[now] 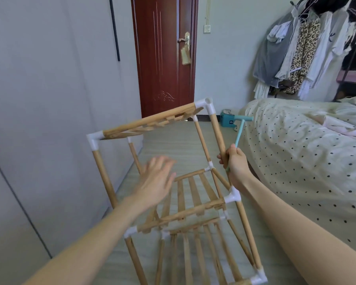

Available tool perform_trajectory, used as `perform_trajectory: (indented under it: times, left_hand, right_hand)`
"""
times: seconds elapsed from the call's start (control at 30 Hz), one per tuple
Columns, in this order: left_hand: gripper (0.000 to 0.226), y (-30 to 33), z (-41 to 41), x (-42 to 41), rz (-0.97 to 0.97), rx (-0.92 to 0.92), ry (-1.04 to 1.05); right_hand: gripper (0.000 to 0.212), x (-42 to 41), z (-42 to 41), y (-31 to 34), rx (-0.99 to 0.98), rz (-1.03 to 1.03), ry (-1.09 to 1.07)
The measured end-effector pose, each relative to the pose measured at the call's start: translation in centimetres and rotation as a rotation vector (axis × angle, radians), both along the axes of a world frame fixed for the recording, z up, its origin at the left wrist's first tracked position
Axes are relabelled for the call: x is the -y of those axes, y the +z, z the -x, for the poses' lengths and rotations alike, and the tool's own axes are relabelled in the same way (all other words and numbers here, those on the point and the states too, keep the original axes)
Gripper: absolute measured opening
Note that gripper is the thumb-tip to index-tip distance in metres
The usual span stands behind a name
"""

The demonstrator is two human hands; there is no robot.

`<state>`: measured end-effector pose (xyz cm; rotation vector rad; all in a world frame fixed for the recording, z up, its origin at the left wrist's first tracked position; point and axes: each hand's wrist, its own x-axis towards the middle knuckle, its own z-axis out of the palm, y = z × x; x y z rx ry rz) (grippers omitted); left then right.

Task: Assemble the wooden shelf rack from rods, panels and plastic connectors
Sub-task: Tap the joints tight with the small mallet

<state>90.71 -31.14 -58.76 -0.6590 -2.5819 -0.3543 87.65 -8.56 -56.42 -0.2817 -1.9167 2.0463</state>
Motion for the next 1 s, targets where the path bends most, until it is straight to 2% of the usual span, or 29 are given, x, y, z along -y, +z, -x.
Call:
perform_trajectory:
  times: [0.1,0.17,0.33,0.5,0.63,0.77,1.0]
  left_hand:
    - [0.068,-5.5,-0.8,0.1,0.336,0.546,-0.104]
    - [0.076,-7.9,-0.3,0.1,0.381,0.632,-0.112]
    - [0.046,-9.3,2.1,0.6,0.235,0.533,-0.039]
    - [0.036,-9.2,2.5,-0.7,0.281,0.496,-0.078]
    - [0.032,-9.4,1.8,-1.0,0.338,0.313,-0.093]
    - [0.032,-9.3,1.6,-1.1,0.269,0.156,-0.02]
    - [0.027,-9.8,1.3,-1.6,0.314,0.084,0.059]
  right_hand:
    - [0.032,0.7,1.5,0.4,0.003,0.018,0.001]
    - [0.032,0.6,2.3,0.5,0.006,0.03,-0.016]
    - [0.032,-1.0,3.2,-0.1,0.016,0.005,-0.049]
    - [0.032,-3.2,2.6,-1.2,0.017,0.095,-0.12]
    - [0.029,-4.8,1.9,-2.0,0.034,0.111,-0.129]
    - [0.026,-5.7,0.9,-3.3,0.075,0.047,-0.122]
    - [0.026,-6.3,-2.2,-6.2,0.059,-0.228,-0.122]
